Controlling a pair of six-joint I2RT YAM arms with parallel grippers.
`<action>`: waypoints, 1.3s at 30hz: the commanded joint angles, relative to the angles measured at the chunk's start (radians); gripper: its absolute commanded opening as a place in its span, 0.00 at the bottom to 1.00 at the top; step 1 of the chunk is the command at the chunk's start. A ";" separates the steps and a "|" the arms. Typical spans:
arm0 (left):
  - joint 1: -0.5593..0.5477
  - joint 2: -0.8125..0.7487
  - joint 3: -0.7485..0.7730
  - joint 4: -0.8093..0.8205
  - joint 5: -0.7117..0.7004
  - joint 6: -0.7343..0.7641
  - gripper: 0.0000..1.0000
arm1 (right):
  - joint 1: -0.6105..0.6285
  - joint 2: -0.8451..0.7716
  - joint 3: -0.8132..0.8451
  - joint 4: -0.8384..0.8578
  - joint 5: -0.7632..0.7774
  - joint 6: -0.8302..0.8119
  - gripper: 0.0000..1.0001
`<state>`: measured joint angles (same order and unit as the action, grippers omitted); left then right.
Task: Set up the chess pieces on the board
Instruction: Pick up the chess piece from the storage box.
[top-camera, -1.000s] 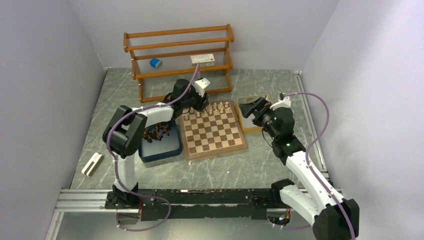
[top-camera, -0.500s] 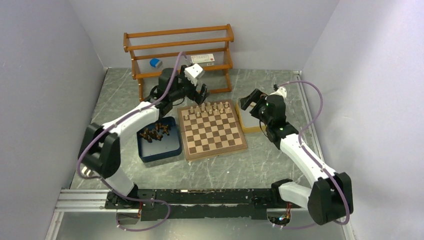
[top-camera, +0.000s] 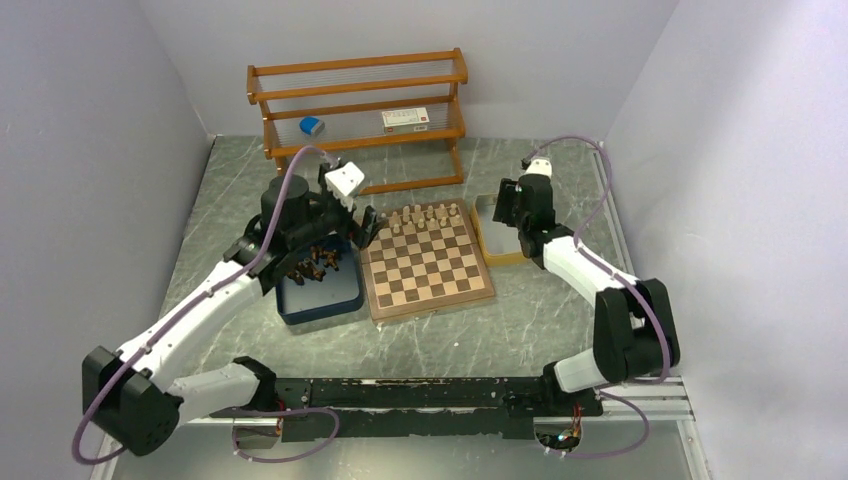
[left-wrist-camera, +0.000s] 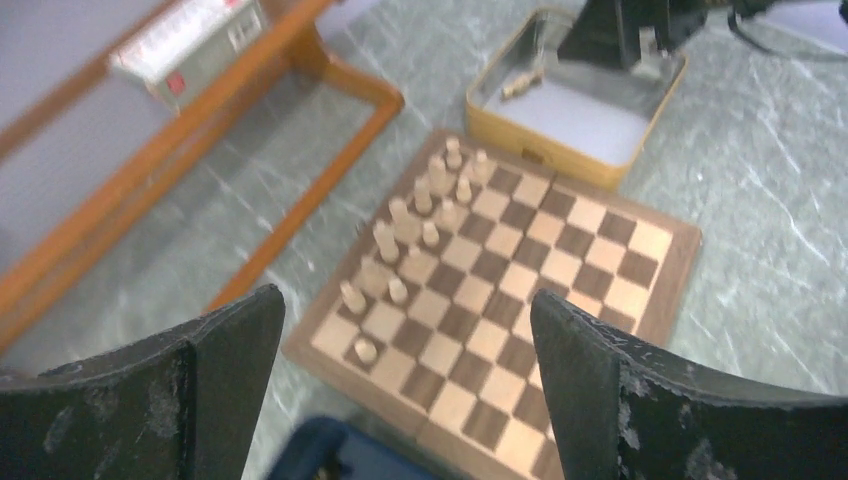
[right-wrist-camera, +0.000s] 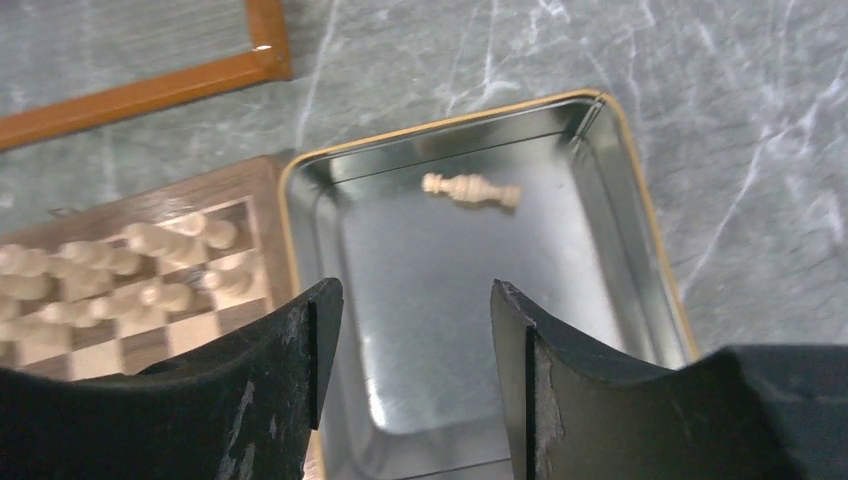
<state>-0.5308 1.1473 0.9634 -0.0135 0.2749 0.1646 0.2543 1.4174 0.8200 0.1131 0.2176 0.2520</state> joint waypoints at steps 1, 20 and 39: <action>0.003 -0.094 -0.077 -0.138 -0.097 -0.070 0.96 | -0.021 0.079 0.059 0.061 0.050 -0.234 0.59; 0.002 -0.342 -0.224 -0.233 -0.396 -0.191 0.97 | -0.170 0.413 0.245 -0.075 -0.253 -0.660 0.57; 0.002 -0.323 -0.209 -0.247 -0.339 -0.186 0.97 | -0.189 0.519 0.294 -0.071 -0.416 -0.789 0.60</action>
<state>-0.5308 0.8288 0.7361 -0.2565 -0.0860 -0.0158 0.0772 1.8999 1.0870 0.0559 -0.1379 -0.4984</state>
